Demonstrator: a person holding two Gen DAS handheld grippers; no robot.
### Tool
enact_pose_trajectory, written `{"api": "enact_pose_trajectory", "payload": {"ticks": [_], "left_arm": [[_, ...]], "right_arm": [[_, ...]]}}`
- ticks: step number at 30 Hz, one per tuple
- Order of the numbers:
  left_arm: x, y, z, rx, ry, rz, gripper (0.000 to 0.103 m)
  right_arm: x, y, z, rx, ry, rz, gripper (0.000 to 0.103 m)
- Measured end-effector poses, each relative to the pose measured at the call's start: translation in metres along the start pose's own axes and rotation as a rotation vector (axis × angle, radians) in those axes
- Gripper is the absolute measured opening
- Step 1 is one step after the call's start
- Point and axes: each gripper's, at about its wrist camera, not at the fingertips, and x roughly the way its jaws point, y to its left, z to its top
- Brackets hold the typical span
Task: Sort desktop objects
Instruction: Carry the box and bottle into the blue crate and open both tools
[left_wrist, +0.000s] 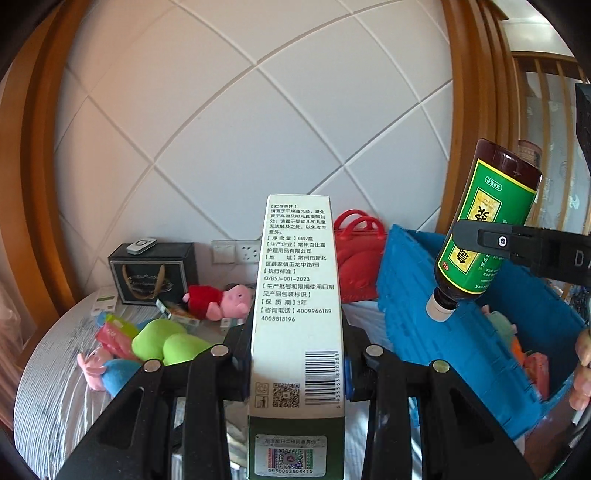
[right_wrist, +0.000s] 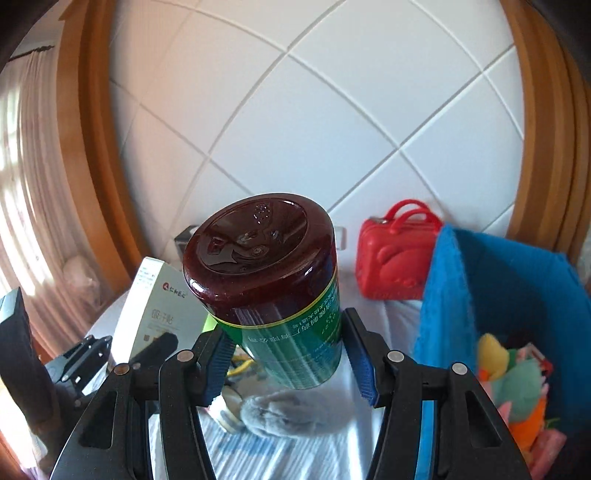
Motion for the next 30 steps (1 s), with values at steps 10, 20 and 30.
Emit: {"api": "enact_pose_trajectory", "payload": {"ticks": [10, 20, 30], "left_arm": [[0.032, -0.173, 0.08, 0.063, 0.03, -0.199, 0.033], [0.158, -0.319, 0.098, 0.086, 0.31, -0.202, 0.033], [0.256, -0.377, 0.043, 0.33, 0.306, 0.009, 0.033]], "right_arm": [[-0.084, -0.155, 0.035, -0.009, -0.029, -0.215, 0.055], [-0.065, -0.331, 0.028, 0.124, 0.04, -0.348, 0.055], [0.025, -0.429, -0.022, 0.245, 0.146, -0.401, 0.055]]}}
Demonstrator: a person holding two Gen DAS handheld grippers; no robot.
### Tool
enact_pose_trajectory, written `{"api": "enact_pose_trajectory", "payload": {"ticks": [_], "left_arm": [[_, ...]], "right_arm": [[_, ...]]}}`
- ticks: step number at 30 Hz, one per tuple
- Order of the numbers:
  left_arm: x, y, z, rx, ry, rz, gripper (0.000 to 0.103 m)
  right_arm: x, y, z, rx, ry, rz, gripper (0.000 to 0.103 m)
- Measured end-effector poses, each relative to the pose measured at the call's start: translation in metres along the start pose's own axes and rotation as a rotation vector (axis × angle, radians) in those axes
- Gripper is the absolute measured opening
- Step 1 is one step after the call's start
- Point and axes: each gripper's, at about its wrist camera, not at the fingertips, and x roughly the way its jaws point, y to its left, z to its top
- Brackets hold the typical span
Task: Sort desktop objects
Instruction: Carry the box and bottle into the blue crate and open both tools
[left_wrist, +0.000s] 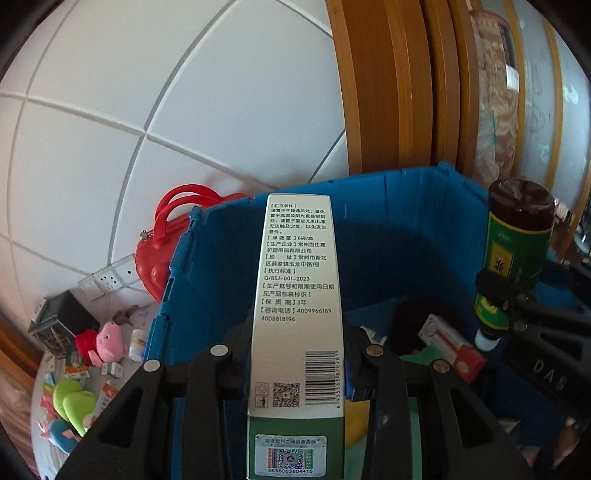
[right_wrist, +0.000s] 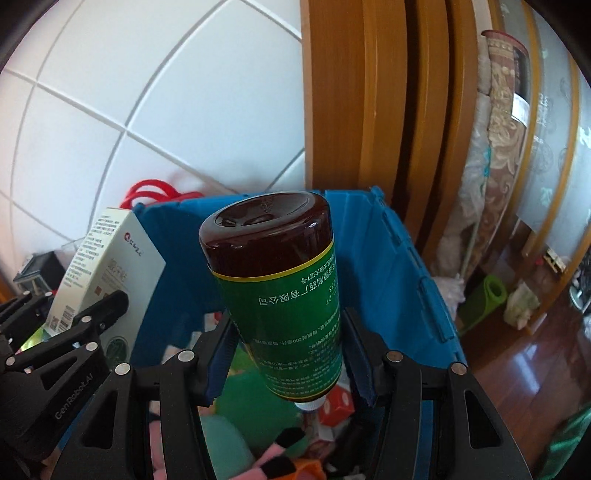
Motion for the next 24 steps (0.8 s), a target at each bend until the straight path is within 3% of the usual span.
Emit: {"api": "enact_pose_trajectory", "payload": {"ticks": [2, 4, 7, 11, 15, 24], "left_arm": [[0.008, -0.007, -0.006, 0.043, 0.035, 0.017, 0.034], [0.011, -0.007, -0.01, 0.037, 0.061, 0.011, 0.034], [0.011, -0.01, -0.012, 0.051, 0.056, 0.045, 0.034], [0.01, -0.007, -0.012, 0.053, 0.043, 0.077, 0.037], [0.014, -0.001, -0.011, 0.033, 0.049, 0.083, 0.047], [0.019, 0.0, -0.012, 0.039, 0.074, 0.066, 0.048]], "right_arm": [[0.02, -0.007, -0.003, 0.01, 0.069, -0.035, 0.055], [0.032, -0.016, -0.009, 0.059, 0.112, -0.017, 0.054], [0.039, -0.019, -0.017, 0.081, 0.153, -0.021, 0.054], [0.042, -0.011, -0.02, 0.017, 0.134, -0.093, 0.054], [0.039, -0.008, -0.021, 0.001, 0.109, -0.09, 0.054], [0.03, -0.008, -0.013, 0.0, 0.041, -0.08, 0.055]]}}
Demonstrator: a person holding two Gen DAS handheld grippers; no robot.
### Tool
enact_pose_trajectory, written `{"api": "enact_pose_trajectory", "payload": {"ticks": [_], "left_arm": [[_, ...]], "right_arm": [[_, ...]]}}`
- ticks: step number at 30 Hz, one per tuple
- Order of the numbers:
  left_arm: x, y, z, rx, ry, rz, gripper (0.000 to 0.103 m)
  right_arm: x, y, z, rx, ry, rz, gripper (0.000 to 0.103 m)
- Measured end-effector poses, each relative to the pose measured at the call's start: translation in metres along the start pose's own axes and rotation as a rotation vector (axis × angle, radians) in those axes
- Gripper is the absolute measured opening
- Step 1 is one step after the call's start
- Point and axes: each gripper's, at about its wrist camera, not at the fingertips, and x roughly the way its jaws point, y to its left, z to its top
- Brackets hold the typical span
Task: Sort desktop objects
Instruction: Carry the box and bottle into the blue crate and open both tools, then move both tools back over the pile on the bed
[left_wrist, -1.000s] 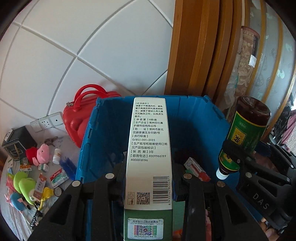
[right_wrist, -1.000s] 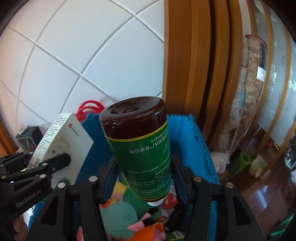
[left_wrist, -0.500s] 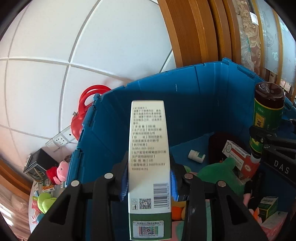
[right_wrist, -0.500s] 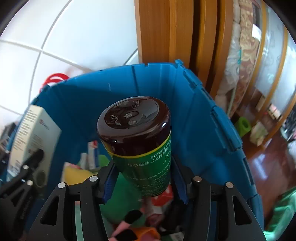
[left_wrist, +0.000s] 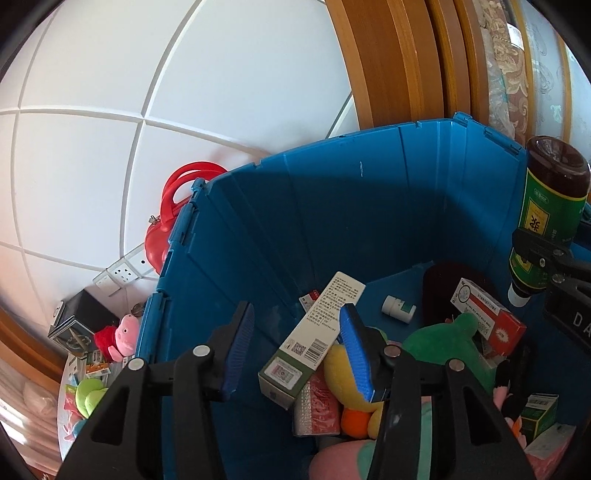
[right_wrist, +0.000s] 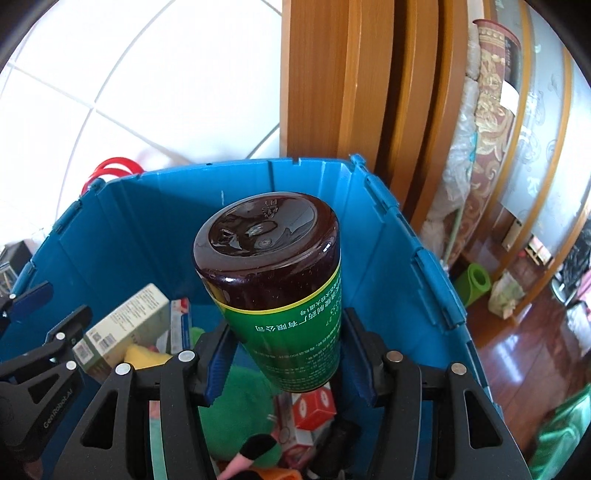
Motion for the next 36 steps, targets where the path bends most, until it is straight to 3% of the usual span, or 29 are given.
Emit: {"api": "enact_pose_trajectory", "payload": {"ticks": [3, 7, 10, 12, 13, 14, 25, 36], "left_arm": [[0.002, 0.001, 0.0, -0.005, 0.008, -0.005, 0.048], [0.004, 0.002, 0.0, -0.014, 0.02, -0.011, 0.048], [0.005, 0.002, 0.0, -0.015, 0.027, -0.017, 0.048], [0.005, 0.0, -0.001, -0.011, 0.029, -0.017, 0.048], [0.005, 0.0, 0.0, -0.01, 0.03, -0.018, 0.048], [0.005, 0.0, -0.001, -0.01, 0.03, -0.019, 0.048], [0.01, -0.001, 0.0, -0.014, 0.052, -0.055, 0.048], [0.021, -0.007, -0.014, -0.009, 0.175, -0.14, 0.048]], "right_arm": [[0.003, 0.0, 0.0, 0.0, 0.009, 0.005, 0.056], [0.004, 0.001, 0.0, -0.011, 0.012, 0.004, 0.069], [0.006, 0.002, -0.001, -0.016, 0.023, 0.008, 0.071], [0.008, 0.002, -0.001, -0.015, 0.035, 0.009, 0.081], [0.009, 0.002, -0.001, -0.013, 0.041, 0.009, 0.095], [0.01, 0.001, -0.002, -0.012, 0.044, 0.006, 0.102], [0.02, 0.004, -0.005, -0.044, 0.097, -0.017, 0.103], [0.035, -0.004, -0.015, -0.022, 0.226, -0.041, 0.103]]}}
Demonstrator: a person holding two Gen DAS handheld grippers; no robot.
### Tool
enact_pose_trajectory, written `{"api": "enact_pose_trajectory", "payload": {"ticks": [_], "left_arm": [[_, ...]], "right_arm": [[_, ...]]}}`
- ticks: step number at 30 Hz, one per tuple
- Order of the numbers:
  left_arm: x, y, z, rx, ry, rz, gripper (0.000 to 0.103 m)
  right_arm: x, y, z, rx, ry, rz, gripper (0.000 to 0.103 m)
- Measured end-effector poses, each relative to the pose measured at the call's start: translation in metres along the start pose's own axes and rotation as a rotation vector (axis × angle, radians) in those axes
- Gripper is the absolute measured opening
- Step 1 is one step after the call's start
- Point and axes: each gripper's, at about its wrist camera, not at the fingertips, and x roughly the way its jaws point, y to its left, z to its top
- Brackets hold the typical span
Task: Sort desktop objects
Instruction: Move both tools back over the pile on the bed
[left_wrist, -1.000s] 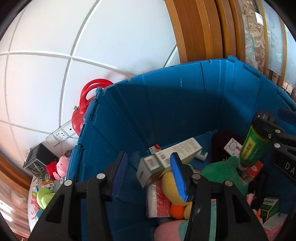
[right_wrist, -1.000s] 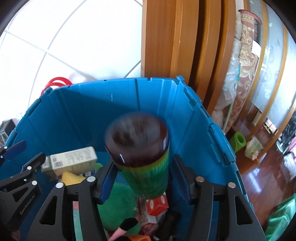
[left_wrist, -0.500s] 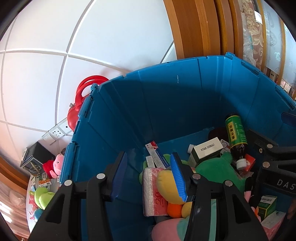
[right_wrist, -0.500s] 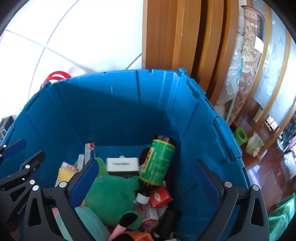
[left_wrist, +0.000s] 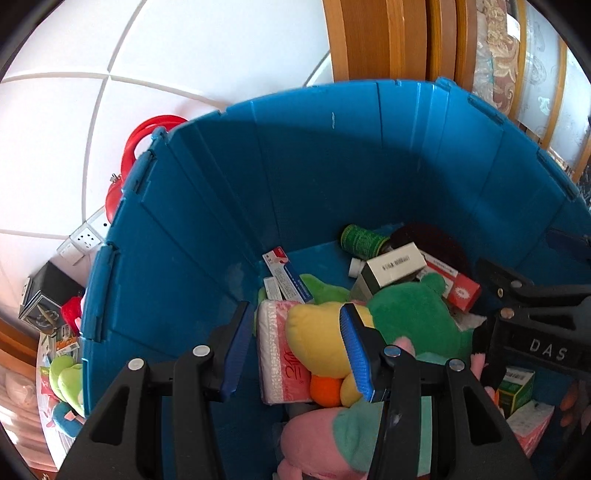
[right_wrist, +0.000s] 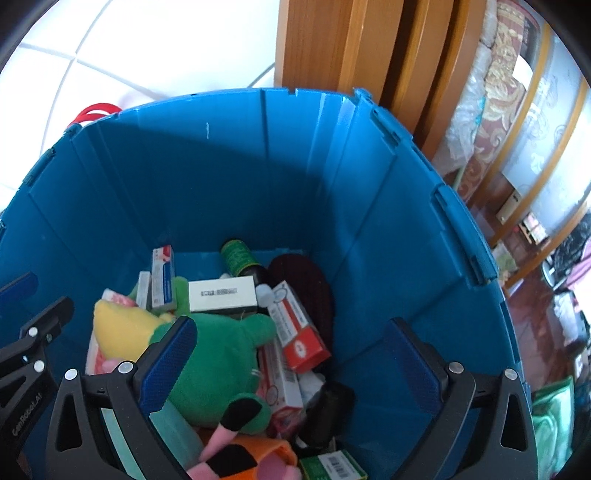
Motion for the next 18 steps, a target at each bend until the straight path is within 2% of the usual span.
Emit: {"api": "enact_pose_trajectory", "payload": {"ticks": [5, 10, 13, 15, 18], "left_arm": [[0.0, -0.011, -0.003, 0.046, 0.006, 0.016, 0.048], [-0.008, -0.016, -0.009, 0.07, 0.036, 0.086, 0.048], [-0.03, -0.005, -0.01, 0.015, 0.071, 0.044, 0.048], [-0.046, 0.004, -0.014, -0.022, 0.096, -0.001, 0.048], [-0.079, 0.015, -0.024, -0.005, 0.075, -0.071, 0.047]], "right_arm": [[0.001, 0.001, -0.003, -0.011, 0.032, -0.011, 0.103], [0.002, 0.003, -0.004, -0.022, 0.058, 0.008, 0.103], [-0.006, 0.001, -0.004, -0.011, 0.069, 0.019, 0.103], [-0.021, 0.0, -0.005, -0.008, 0.039, 0.035, 0.103], [-0.051, 0.001, -0.007, -0.007, -0.022, 0.05, 0.103]]}}
